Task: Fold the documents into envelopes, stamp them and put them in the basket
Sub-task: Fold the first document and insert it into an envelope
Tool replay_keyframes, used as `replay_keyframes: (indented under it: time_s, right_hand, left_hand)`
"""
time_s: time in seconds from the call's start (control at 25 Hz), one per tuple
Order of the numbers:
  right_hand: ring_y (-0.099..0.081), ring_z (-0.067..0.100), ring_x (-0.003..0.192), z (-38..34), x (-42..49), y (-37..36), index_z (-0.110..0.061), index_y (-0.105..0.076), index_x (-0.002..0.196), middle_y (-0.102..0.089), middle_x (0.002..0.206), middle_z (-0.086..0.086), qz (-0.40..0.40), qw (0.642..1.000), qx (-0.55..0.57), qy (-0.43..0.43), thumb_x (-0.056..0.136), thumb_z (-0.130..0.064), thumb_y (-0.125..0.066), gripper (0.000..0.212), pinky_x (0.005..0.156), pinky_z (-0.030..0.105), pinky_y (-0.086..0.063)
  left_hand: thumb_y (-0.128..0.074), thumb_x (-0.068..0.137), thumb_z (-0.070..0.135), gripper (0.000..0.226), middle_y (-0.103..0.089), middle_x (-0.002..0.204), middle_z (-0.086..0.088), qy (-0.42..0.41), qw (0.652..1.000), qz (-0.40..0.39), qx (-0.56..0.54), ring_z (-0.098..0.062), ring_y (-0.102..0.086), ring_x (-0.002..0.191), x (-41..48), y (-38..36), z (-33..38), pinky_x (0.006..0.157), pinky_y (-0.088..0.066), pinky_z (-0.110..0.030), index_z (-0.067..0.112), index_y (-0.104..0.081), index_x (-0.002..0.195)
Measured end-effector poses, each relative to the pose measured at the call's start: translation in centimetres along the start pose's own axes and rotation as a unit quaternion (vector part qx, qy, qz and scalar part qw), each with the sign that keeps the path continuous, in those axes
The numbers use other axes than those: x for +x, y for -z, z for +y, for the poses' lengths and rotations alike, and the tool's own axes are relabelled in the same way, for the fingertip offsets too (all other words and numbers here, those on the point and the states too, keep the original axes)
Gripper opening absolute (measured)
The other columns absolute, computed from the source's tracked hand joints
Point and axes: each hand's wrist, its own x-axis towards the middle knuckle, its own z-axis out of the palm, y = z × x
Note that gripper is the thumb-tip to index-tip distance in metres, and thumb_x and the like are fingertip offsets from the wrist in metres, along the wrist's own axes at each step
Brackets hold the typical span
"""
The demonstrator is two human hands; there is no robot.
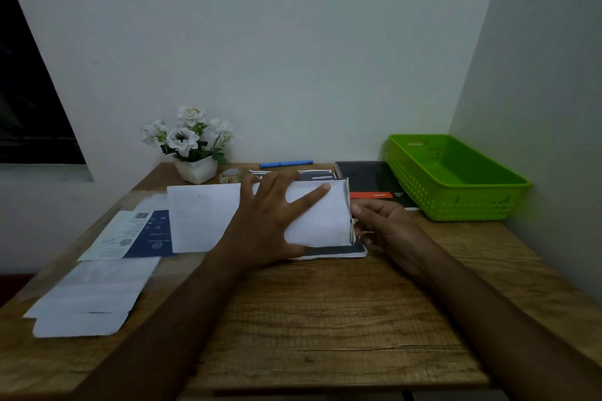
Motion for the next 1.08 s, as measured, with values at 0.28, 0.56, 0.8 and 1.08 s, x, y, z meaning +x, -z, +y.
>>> replay_keyframes:
  time_s: [0.28, 0.56, 0.8, 1.08]
  right_hand:
    - [-0.066, 0.008, 0.066, 0.0, -0.1, 0.0, -0.015, -0.075, 0.1, -0.076, 0.09, 0.004, -0.006, 1.0, 0.009, 0.007, 0.073, -0.03, -0.072, 0.031, 0.051, 0.019, -0.049]
    - [-0.067, 0.012, 0.067, 0.3, 0.0, -0.1, -0.011, -0.072, 0.1, -0.076, 0.092, 0.009, 0.002, 0.999, -0.038, 0.015, 0.075, -0.022, -0.074, 0.027, 0.049, 0.023, -0.051]
    - [-0.07, 0.017, 0.076, 0.4, 0.0, 0.0, -0.007, -0.07, 0.093, -0.074, 0.093, 0.006, 0.033, 0.993, -0.071, 0.087, 0.08, -0.017, -0.073, 0.017, 0.052, 0.023, -0.053]
    - [-0.064, 0.009, 0.073, 0.0, -1.0, -2.1, -0.01, -0.067, 0.077, -0.066, 0.077, -0.006, 0.104, 0.912, -0.164, 0.362, 0.075, 0.0, -0.075, 0.013, 0.056, 0.023, -0.052]
  left_hand:
    - [-0.055, 0.067, 0.068, 0.089, -0.035, 0.143, -0.015, -0.027, 0.999, -0.003, 0.028, -0.03, -0.027, 0.128, 0.1, -0.1, 0.3, 0.095, -0.029, -0.053, 0.038, -0.024, 0.146]
    - [-0.064, 0.073, 0.056, 0.088, -0.027, 0.15, -0.014, -0.044, 0.996, -0.074, -0.023, -0.032, -0.027, 0.134, 0.0, -0.7, 1.2, 0.103, -0.019, -0.05, 0.036, -0.02, 0.147]
    - [-0.055, 0.073, 0.072, 0.087, -0.048, 0.134, -0.011, -0.011, 0.997, 0.007, -0.08, -0.026, -0.047, 0.12, 0.2, 0.0, 2.1, 0.099, -0.031, -0.046, 0.019, -0.04, 0.14]
    - [-0.067, 0.08, 0.043, 0.047, -0.069, 0.105, -0.008, 0.016, 0.947, 0.161, -0.277, -0.017, -0.064, 0.093, 0.5, 0.8, 5.1, 0.077, -0.053, -0.025, 0.006, -0.065, 0.109]
